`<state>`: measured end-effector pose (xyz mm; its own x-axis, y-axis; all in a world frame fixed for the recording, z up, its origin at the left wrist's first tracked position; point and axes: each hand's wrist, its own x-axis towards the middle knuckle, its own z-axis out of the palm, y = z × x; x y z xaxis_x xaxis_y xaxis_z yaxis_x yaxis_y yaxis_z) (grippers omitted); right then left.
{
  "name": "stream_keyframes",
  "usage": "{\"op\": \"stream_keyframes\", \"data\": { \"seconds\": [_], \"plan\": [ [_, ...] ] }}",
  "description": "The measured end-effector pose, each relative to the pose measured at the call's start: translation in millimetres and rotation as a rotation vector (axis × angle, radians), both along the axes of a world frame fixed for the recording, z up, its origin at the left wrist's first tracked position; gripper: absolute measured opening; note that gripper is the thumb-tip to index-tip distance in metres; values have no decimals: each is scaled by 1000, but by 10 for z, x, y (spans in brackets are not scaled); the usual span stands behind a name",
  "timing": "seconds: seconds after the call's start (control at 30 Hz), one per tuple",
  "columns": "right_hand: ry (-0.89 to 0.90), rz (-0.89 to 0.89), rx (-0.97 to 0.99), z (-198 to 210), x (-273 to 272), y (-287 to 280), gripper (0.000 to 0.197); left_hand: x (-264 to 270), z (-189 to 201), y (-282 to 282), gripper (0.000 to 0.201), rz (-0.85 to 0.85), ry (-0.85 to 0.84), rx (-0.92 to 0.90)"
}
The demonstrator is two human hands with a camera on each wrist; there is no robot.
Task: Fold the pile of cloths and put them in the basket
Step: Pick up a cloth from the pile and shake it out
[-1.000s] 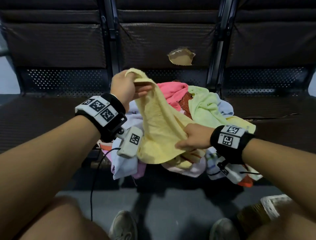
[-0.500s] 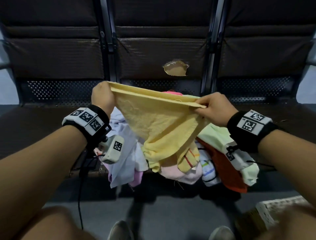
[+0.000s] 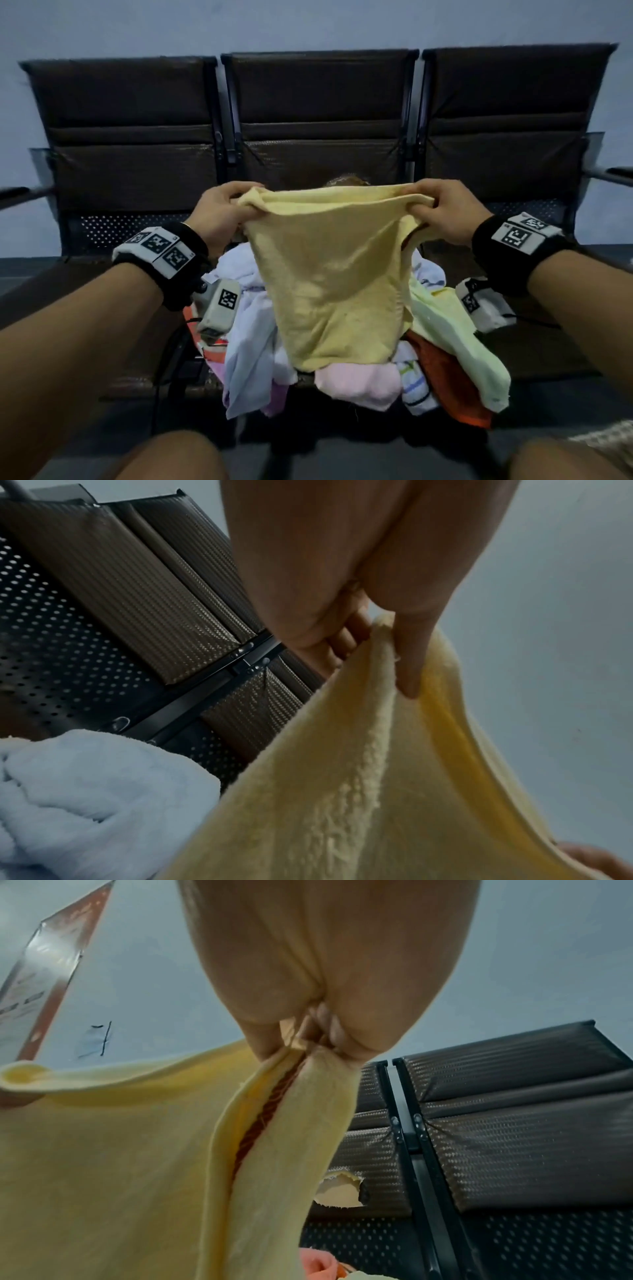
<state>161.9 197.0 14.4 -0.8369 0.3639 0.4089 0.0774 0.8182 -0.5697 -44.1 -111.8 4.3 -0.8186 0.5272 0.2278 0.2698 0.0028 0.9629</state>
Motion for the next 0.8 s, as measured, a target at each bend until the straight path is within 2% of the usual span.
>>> {"op": "stream_keyframes", "data": {
  "seconds": [0.07,0.13,0.23,0.37,0.47,0.57,0.67,0.73,0.8],
  "plan": [
    [-23,28,-32,61,37,11,39,-36,38,3,34,-33,19,-9],
    [-95,38,-7,136,70,12,49,-68,113,9,30,6,57,-17],
    [-221,6,132,251,71,-47,40,-56,230,46,21,34,97,-69],
    [-185,-44,150,358,-6,-199,36,-3,328,148,9,62,151,-77],
    [-124,16,21,423,-31,-203,28,-8,372,138,22,90,108,-38],
    [-137,45,30,451,9,-189,44,-45,383,85,27,114,132,-46],
    [-184,58,45,477,55,-170,47,-61,397,64,27,140,157,2],
    [-249,83,3,508,77,-142,38,-71,409,65,28,192,165,14],
    [-326,109,-23,540,78,-116,22,-90,423,63,29,228,161,21]
  ]
}}
